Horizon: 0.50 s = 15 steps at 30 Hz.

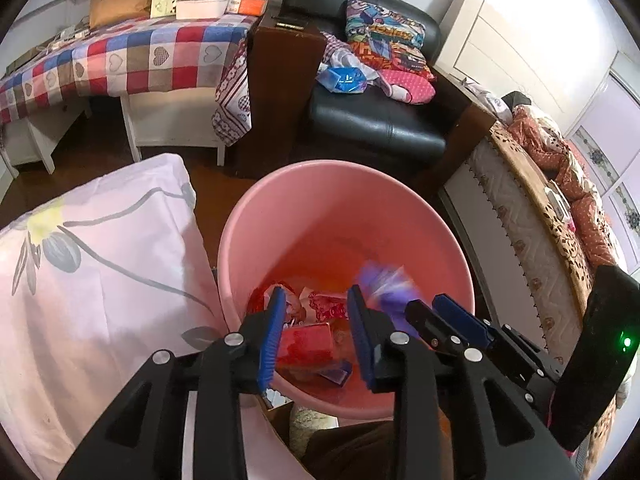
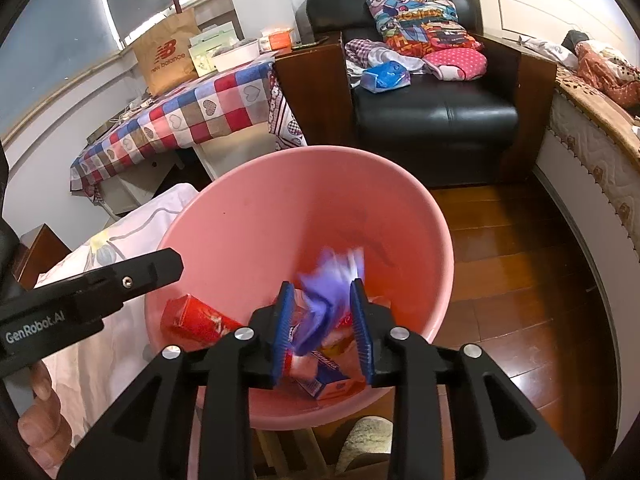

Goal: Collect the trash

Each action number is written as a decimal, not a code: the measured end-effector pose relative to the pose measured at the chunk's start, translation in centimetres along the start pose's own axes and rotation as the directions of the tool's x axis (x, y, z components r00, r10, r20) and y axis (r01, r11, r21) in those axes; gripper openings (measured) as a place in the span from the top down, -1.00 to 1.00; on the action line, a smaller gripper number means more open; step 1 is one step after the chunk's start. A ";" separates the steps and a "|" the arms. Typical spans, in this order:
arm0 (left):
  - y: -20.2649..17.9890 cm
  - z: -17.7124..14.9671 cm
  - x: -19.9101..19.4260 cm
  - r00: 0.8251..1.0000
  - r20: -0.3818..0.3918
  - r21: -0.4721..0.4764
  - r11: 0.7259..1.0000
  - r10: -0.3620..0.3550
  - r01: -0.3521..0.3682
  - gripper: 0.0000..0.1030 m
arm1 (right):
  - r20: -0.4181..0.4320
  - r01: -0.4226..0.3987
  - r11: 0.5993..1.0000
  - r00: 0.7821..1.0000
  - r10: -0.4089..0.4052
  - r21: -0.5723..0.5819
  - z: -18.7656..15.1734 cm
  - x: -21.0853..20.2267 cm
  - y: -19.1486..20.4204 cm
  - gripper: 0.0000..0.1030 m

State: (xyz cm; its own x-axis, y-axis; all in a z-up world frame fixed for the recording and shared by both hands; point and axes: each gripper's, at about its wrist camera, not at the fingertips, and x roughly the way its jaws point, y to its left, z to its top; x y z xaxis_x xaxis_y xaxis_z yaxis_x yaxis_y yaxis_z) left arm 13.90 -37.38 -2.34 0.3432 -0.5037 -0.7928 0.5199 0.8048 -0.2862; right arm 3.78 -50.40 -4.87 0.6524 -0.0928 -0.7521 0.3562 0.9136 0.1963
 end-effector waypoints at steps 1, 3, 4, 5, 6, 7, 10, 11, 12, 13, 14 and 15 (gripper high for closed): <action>-0.1 -0.1 -0.2 1.000 0.006 0.009 1.000 0.002 -0.002 0.38 | 0.000 0.002 1.000 1.000 -0.002 -0.001 0.0 0.0 0.0 0.30; -0.2 -0.2 -0.5 1.000 0.018 0.027 1.000 0.007 -0.007 0.36 | 0.008 -0.001 1.000 1.000 0.001 0.003 0.0 -0.1 0.1 0.21; -0.3 -0.3 -0.7 1.000 0.022 0.032 0.999 0.008 -0.009 0.33 | 0.010 -0.001 1.000 1.000 0.001 0.004 -0.1 -0.2 0.2 0.21; -0.3 -0.4 -0.8 1.000 0.027 0.038 0.999 0.010 -0.011 0.31 | 0.010 -0.002 1.000 1.000 0.002 0.005 -0.1 -0.3 0.2 0.21; -0.3 -0.5 -1.1 0.999 0.033 0.045 0.999 0.008 -0.010 0.29 | 0.011 -0.004 1.000 1.000 0.004 0.004 -0.2 -0.4 0.3 0.20; -0.3 -0.7 -1.3 0.999 0.037 0.051 0.999 0.005 -0.007 0.27 | 0.014 -0.006 1.000 1.000 0.006 0.004 -0.3 -0.6 0.5 0.20; -0.3 -1.2 -2.1 0.999 0.051 0.062 0.998 -0.003 0.000 0.20 | 0.031 -0.005 1.000 1.000 0.005 -0.006 -0.7 -1.5 1.1 0.20; -0.4 -1.4 -2.3 0.998 0.055 0.066 0.998 -0.004 0.000 0.18 | 0.034 -0.003 1.000 0.999 0.003 -0.008 -0.8 -1.8 1.3 0.20; -0.4 -1.6 -2.6 0.998 0.059 0.074 0.997 -0.005 0.001 0.17 | 0.036 0.000 1.000 0.999 0.001 -0.009 -1.1 -2.1 1.6 0.20; -0.3 -1.8 -3.0 0.998 0.063 0.081 0.997 -0.004 -0.001 0.17 | 0.036 0.001 1.000 0.999 -0.001 -0.011 -1.2 -2.3 1.7 0.20; -0.2 -2.1 -3.3 0.998 0.066 0.084 0.996 -0.002 -0.003 0.16 | 0.036 -0.001 1.000 0.999 0.001 -0.014 -1.5 -2.6 2.0 0.20; -0.1 -2.3 -3.6 0.998 0.066 0.083 0.997 -0.004 -0.002 0.14 | 0.036 -0.005 1.000 0.999 0.005 -0.015 -1.9 -3.0 2.3 0.20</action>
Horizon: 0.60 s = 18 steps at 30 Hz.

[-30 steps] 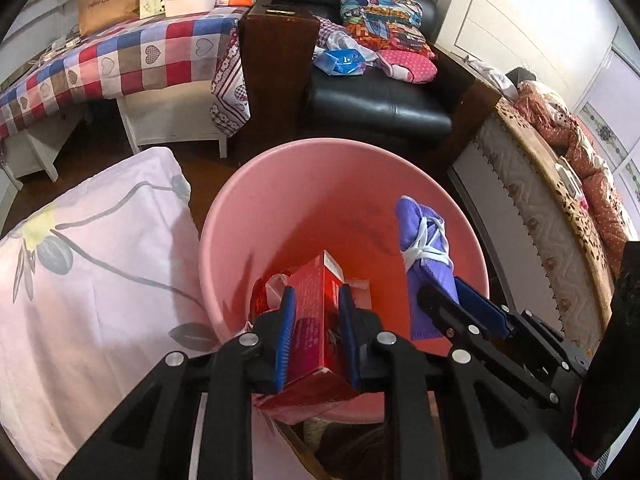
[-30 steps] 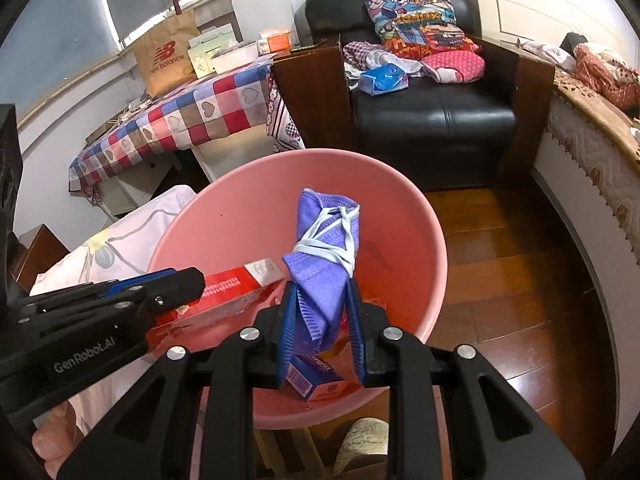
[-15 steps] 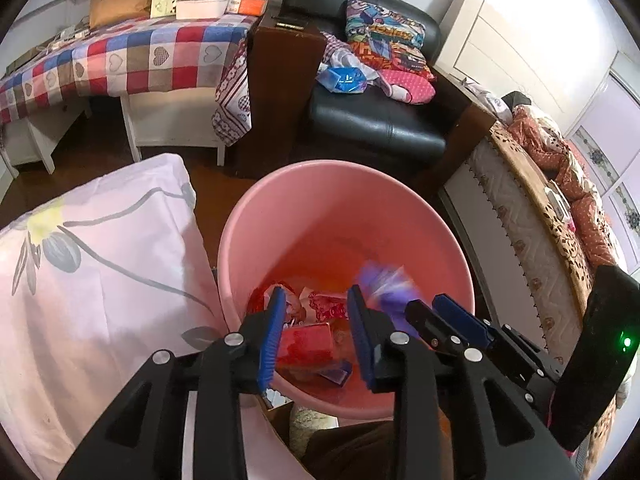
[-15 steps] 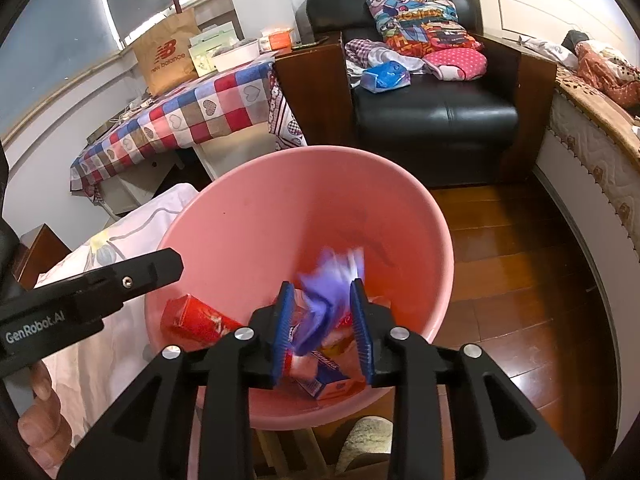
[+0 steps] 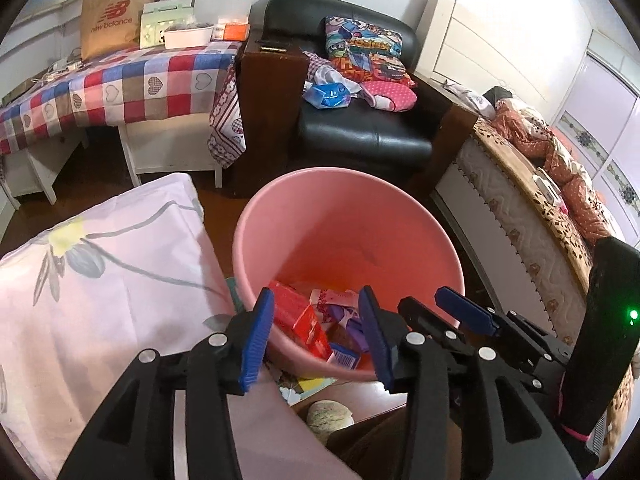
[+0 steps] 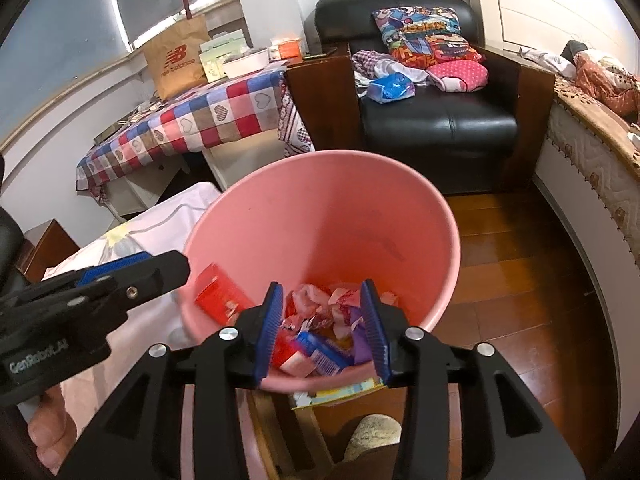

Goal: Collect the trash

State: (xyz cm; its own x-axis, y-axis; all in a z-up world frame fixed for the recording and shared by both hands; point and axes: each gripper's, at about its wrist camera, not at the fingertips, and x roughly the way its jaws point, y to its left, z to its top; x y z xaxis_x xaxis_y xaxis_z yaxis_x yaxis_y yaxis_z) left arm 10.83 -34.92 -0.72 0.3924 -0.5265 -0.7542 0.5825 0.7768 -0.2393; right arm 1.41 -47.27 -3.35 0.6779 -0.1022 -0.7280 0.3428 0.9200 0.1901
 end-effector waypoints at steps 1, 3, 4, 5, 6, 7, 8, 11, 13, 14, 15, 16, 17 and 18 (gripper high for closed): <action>0.2 -0.3 -0.4 1.000 0.000 -0.002 1.000 -0.002 0.002 0.13 | -0.001 -0.003 1.000 1.000 0.003 -0.001 -0.2 -0.2 0.2 0.20; 0.6 -0.7 -1.0 1.000 -0.001 -0.007 1.000 0.004 -0.004 0.12 | -0.005 -0.013 1.000 1.000 0.013 -0.001 -0.9 -0.9 0.8 0.18; 0.8 -1.0 -1.3 1.000 0.000 -0.010 1.000 0.005 -0.005 0.12 | -0.006 -0.016 1.000 1.000 0.016 -0.003 -1.2 -1.3 1.1 0.12; 1.0 -1.3 -1.8 1.000 0.002 -0.012 1.000 0.009 -0.009 0.12 | -0.005 -0.019 1.000 1.000 0.019 -0.004 -1.5 -1.7 1.4 0.09; 1.3 -1.6 -2.1 1.000 0.004 -0.012 1.000 0.012 -0.012 0.12 | -0.002 -0.023 1.000 1.000 0.023 -0.004 -1.7 -2.0 1.6 0.06; 1.5 -1.9 -2.5 1.000 0.005 -0.012 1.000 0.014 -0.014 0.12 | 0.001 -0.026 1.000 1.000 0.026 -0.006 -2.0 -2.4 2.0 0.05; 1.7 -2.3 -2.9 1.000 0.006 -0.011 1.000 0.019 -0.019 0.12 | 0.002 -0.026 1.000 1.000 0.027 -0.008 -2.2 -2.7 2.2 0.05; 2.3 -3.3 -4.0 0.999 0.010 -0.013 0.999 0.032 -0.032 0.12 | 0.003 -0.037 0.999 0.999 0.037 -0.013 -3.1 -3.7 3.3 0.05; 2.6 -3.9 -4.8 0.999 0.016 -0.011 0.999 0.043 -0.043 0.12 | -0.002 -0.037 0.999 0.999 0.037 -0.016 -3.6 -4.2 3.9 0.03; 2.8 -4.2 -5.2 0.999 0.019 -0.011 0.999 0.048 -0.048 0.12 | -0.003 -0.038 0.999 0.999 0.038 -0.018 -3.8 -4.3 4.2 0.02; 2.9 -4.4 -5.5 0.998 0.023 -0.010 0.999 0.051 -0.050 0.12 | -0.005 -0.037 0.999 0.999 0.037 -0.021 -4.0 -4.5 4.5 -0.03; 2.9 -4.7 -5.9 0.998 0.028 -0.008 0.998 0.055 -0.055 0.12 | -0.005 -0.036 0.999 0.999 0.036 -0.025 -4.3 -4.6 4.9 -0.07; 3.0 -5.1 -6.3 0.998 0.031 -0.003 0.998 0.060 -0.060 0.12 | -0.006 -0.035 0.999 0.999 0.035 -0.028 -4.5 -4.7 5.1 -0.08; 2.9 -5.2 -6.5 0.997 0.034 0.000 0.998 0.063 -0.063 0.12 | -0.006 -0.034 0.999 0.999 0.034 -0.033 -4.7 -4.8 5.4 -0.09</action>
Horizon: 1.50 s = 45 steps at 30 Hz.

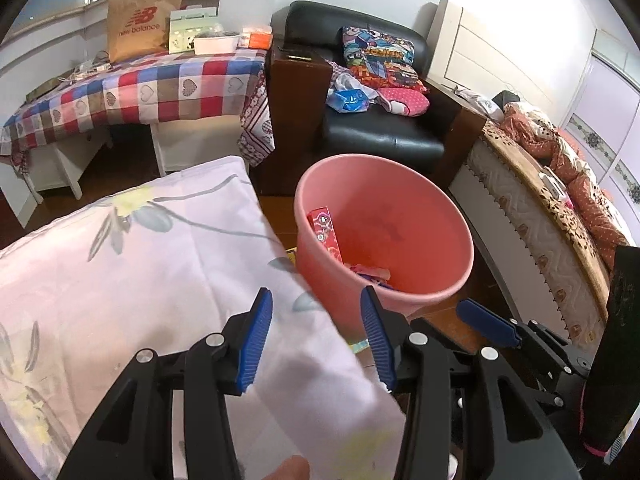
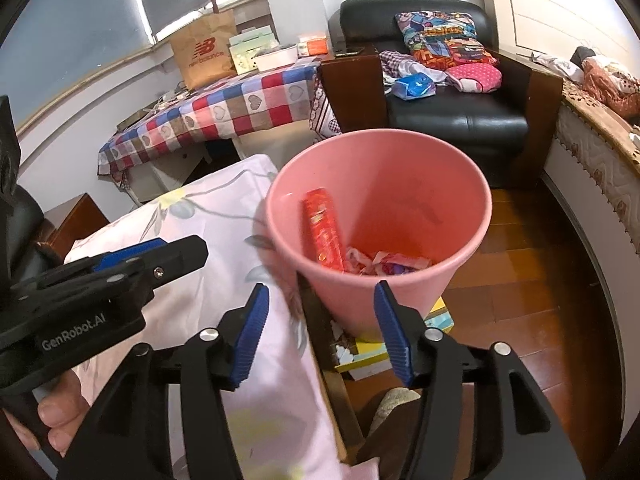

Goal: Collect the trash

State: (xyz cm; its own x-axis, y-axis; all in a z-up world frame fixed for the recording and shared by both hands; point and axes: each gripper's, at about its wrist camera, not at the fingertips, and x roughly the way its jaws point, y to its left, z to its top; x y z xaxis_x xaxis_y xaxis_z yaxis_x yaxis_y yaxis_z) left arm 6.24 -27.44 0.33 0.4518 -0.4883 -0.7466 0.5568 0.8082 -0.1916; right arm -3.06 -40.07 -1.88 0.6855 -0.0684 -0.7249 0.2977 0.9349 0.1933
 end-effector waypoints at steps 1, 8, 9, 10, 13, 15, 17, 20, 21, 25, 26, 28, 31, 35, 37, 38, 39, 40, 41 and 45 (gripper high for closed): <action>0.1 -0.3 -0.4 1.000 0.003 0.004 1.000 0.005 -0.005 0.12 | -0.001 0.003 1.000 1.000 -0.003 -0.007 -0.3 -0.1 0.4 -0.09; 0.4 -1.8 -1.9 0.999 0.025 0.014 1.000 0.023 -0.023 0.12 | -0.004 0.015 1.000 1.000 -0.015 -0.024 -1.3 -0.7 1.7 -0.10; 0.5 -2.0 -2.1 0.999 0.025 0.014 1.000 0.023 -0.023 0.12 | -0.004 0.017 1.000 1.000 -0.017 -0.026 -1.4 -0.8 1.8 -0.10; 0.6 -2.1 -2.1 0.999 0.024 0.014 1.000 0.024 -0.024 0.12 | -0.006 0.017 0.999 1.000 -0.017 -0.027 -1.4 -0.8 1.8 -0.10; 0.7 -2.4 -2.3 0.999 0.024 0.013 1.000 0.024 -0.025 0.12 | -0.008 0.020 0.999 1.000 -0.021 -0.033 -1.6 -0.8 2.0 -0.10; 0.7 -2.3 -2.3 0.999 0.026 0.014 1.000 0.023 -0.024 0.12 | -0.008 0.021 0.999 1.000 -0.021 -0.034 -1.7 -0.9 2.1 -0.10; 0.8 -2.5 -2.4 0.999 0.029 0.017 1.000 0.024 -0.024 0.12 | -0.007 0.023 0.999 1.000 -0.023 -0.034 -1.7 -0.8 2.1 -0.10; 0.7 -2.6 -2.5 0.999 0.032 0.017 1.000 0.022 -0.023 0.13 | -0.003 0.024 0.999 1.000 -0.024 -0.035 -1.8 -0.9 2.1 -0.10; 0.7 -2.6 -2.6 0.999 0.034 0.018 1.000 0.022 -0.023 0.13 | -0.001 0.025 0.999 1.000 -0.025 -0.036 -1.8 -1.0 2.2 -0.10; 0.7 -2.6 -2.8 0.999 0.040 0.017 1.000 0.025 -0.026 0.14 | 0.004 0.025 0.999 1.000 -0.025 -0.039 -1.8 -1.2 2.4 -0.10; 0.7 -2.7 -2.8 0.999 0.042 0.017 0.999 0.028 -0.028 0.15 | 0.005 0.026 0.999 1.000 -0.026 -0.042 -1.8 -1.2 2.5 -0.10; 0.7 -2.6 -2.9 0.998 0.045 0.017 0.999 0.031 -0.032 0.15 | 0.005 0.027 0.999 1.000 -0.026 -0.046 -1.7 -1.2 2.7 -0.10; 0.8 -2.7 -3.1 0.998 0.047 0.015 0.999 0.033 -0.033 0.15 | 0.002 0.026 0.998 1.000 -0.026 -0.049 -1.7 -1.2 2.9 -0.10; 1.0 -2.8 -3.2 0.998 0.050 0.009 0.999 0.034 -0.034 0.15 | 0.000 0.024 0.998 1.000 -0.024 -0.054 -1.6 -1.1 3.1 -0.10; 1.1 -2.8 -3.2 0.998 0.049 0.006 0.999 0.033 -0.033 0.16 | 0.002 0.025 0.998 1.000 -0.025 -0.056 -1.6 -1.1 3.3 -0.10; 1.2 -2.8 -3.2 0.998 0.049 0.004 0.999 0.032 -0.033 0.16 | 0.004 0.025 0.998 1.000 -0.025 -0.055 -1.5 -1.1 3.3 -0.10; 1.2 -2.8 -3.2 0.998 0.050 0.002 0.999 0.032 -0.032 0.16 | 0.005 0.026 0.998 1.000 -0.025 -0.054 -1.5 -1.1 3.3 -0.10; 1.3 -2.8 -3.2 0.998 0.051 0.000 0.999 0.032 -0.032 0.16 | 0.006 0.028 0.998 1.000 -0.027 -0.053 -1.5 -1.1 3.3 -0.10; 1.3 -2.8 -3.2 0.998 0.052 -0.001 1.000 0.031 -0.031 0.16 | 0.007 0.029 0.998 1.000 -0.029 -0.052 -1.5 -1.1 3.3 -0.10; 1.4 -2.8 -3.3 0.998 0.057 -0.005 1.000 0.031 -0.030 0.17 | 0.010 0.033 0.998 0.999 -0.032 -0.049 -1.5 -1.1 3.3 -0.10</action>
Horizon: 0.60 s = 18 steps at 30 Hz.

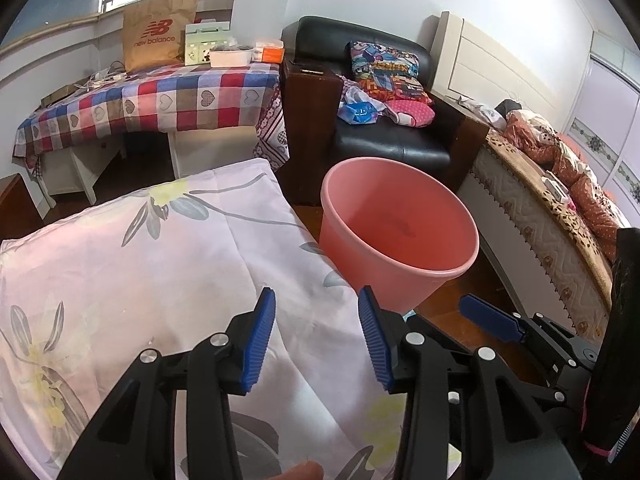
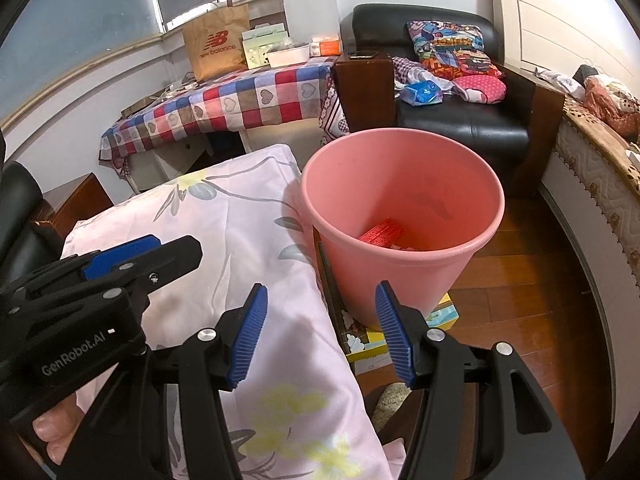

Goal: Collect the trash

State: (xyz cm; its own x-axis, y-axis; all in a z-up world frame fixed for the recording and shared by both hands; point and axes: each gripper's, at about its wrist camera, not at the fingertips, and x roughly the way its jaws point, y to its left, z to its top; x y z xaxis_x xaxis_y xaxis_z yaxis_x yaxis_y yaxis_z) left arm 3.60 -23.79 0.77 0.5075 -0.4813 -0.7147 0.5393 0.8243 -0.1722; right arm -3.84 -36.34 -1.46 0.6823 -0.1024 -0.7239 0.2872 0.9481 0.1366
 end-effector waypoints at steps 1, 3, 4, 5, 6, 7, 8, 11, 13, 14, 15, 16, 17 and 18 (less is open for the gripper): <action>0.0 0.0 0.0 1.000 0.002 -0.002 1.000 0.000 0.000 0.17 | 0.003 0.001 1.000 1.000 -0.001 0.000 0.0 0.0 0.0 -0.10; 0.1 0.0 0.0 1.000 0.003 -0.006 1.000 0.000 0.000 0.17 | 0.006 0.004 1.000 1.000 -0.004 0.000 0.0 -0.1 0.1 -0.10; 0.1 0.0 0.0 1.000 0.003 -0.007 1.000 -0.001 0.001 0.17 | 0.007 0.006 1.000 1.000 -0.006 0.000 0.1 -0.1 0.1 -0.10; 0.1 0.0 0.0 1.000 0.003 -0.007 1.000 -0.001 0.001 0.17 | 0.007 0.008 1.000 1.000 -0.008 0.001 0.1 0.0 0.1 -0.10; 0.1 0.0 0.0 1.000 0.003 -0.008 1.000 0.000 0.000 0.18 | 0.007 0.010 1.000 1.000 -0.010 0.001 0.1 0.0 0.1 -0.10; 0.2 -0.1 0.0 1.000 0.003 -0.009 1.000 0.000 0.000 0.18 | 0.006 0.010 1.000 1.000 -0.010 -0.001 0.1 0.0 0.2 -0.10; 0.3 -0.1 -0.1 1.000 0.003 -0.011 1.000 0.000 0.000 0.18 | 0.005 0.010 1.000 1.000 -0.010 -0.003 0.1 0.1 0.3 -0.10; 0.5 -0.1 -0.1 1.000 0.005 -0.015 1.000 0.006 -0.006 0.20 | 0.002 0.010 1.000 1.000 -0.010 -0.017 0.0 0.2 0.7 -0.10; 0.7 -0.1 -0.2 1.000 0.008 -0.016 1.000 0.011 -0.011 0.24 | 0.005 0.012 1.000 1.000 -0.012 -0.023 0.1 0.2 0.9 -0.10; 0.7 -0.1 -0.3 1.000 0.011 -0.018 1.000 0.015 -0.015 0.25 | 0.008 0.014 1.000 1.000 -0.013 -0.024 0.1 0.2 1.0 -0.10; 0.8 -0.1 -0.4 1.000 0.013 -0.019 1.000 0.018 -0.018 0.25 | 0.012 0.017 1.000 1.000 -0.016 -0.025 0.1 0.2 1.1 -0.10; 0.9 -0.2 -0.4 1.000 0.015 -0.020 1.000 0.019 -0.019 0.25 | 0.020 0.022 0.999 1.000 -0.021 -0.027 0.1 0.1 1.2 -0.10; 1.0 -0.2 -0.5 1.000 0.016 -0.022 1.000 0.018 -0.018 0.25 | 0.026 0.025 0.999 0.999 -0.024 -0.027 0.1 0.0 1.2 -0.10; 1.1 -0.2 -0.5 1.000 0.017 -0.024 1.000 0.018 -0.017 0.25 | 0.032 0.028 0.999 0.999 -0.028 -0.028 0.2 -0.1 1.3 -0.10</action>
State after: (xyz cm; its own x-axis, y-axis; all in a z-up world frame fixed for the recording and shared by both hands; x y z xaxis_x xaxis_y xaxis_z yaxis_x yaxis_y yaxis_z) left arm 3.84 -22.57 0.79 0.5284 -0.4718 -0.7058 0.5140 0.8395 -0.1764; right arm -3.43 -35.19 -1.12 0.6956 -0.1381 -0.7050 0.2877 0.9528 0.0972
